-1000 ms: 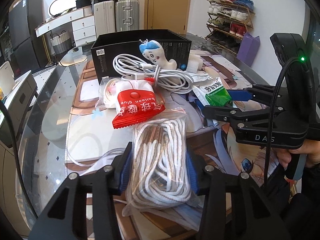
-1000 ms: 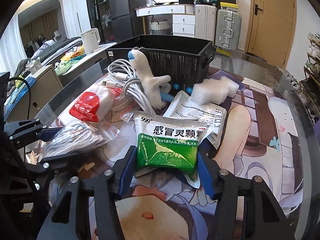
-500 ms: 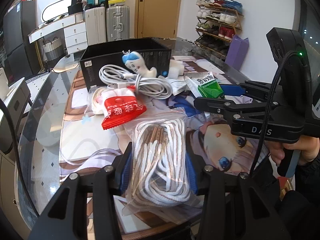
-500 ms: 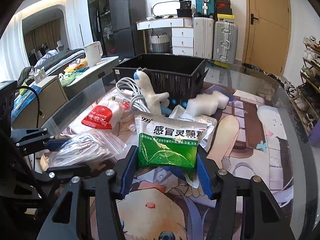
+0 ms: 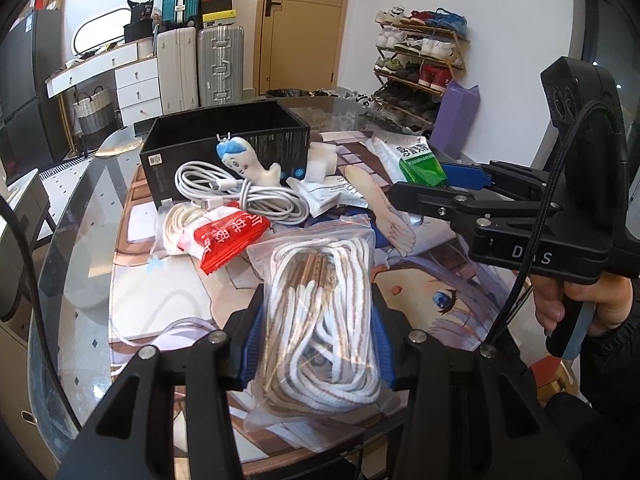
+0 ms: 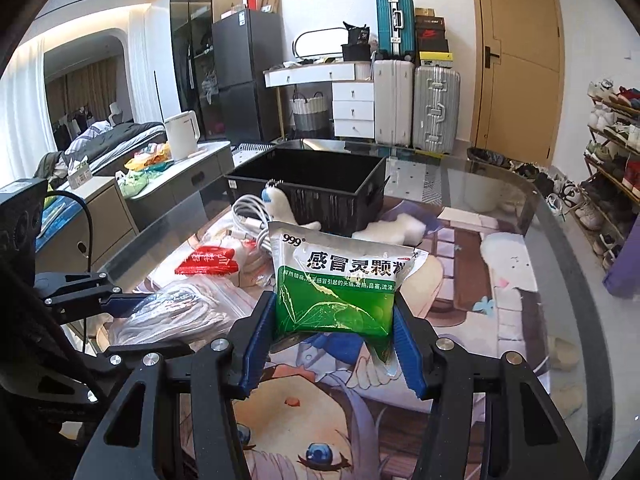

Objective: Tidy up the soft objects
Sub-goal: 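Lift the green sachet with the right tool while the left tool carries the rope bag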

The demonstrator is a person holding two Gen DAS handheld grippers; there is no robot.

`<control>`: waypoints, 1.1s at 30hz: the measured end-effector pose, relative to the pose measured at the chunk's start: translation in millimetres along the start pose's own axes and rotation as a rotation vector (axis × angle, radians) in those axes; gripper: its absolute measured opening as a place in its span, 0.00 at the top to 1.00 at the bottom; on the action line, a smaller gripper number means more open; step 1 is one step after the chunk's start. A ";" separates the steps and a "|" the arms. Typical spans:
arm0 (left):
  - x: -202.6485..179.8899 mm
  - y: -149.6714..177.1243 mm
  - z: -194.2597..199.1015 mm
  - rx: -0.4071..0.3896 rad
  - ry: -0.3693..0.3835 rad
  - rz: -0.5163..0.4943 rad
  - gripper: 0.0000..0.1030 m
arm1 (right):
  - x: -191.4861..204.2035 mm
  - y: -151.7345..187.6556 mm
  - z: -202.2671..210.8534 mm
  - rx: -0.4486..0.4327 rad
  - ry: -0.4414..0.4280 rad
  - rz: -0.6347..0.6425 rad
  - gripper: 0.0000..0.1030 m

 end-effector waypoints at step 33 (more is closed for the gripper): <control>57.2 -65.6 20.8 -0.145 -0.140 0.087 0.56 | 2.9 -46.6 20.0 -0.082 -0.052 0.021 0.46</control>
Point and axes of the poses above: each gripper's, at about its wrist camera, not at the fingertips, and z roughly against the way its jaws point, x to its left, y to its underside, the point moved 3 cm from there along -z, roughly the way its jaws point, and after that the axes turned 9 degrees about x, right-handed, at the moved point
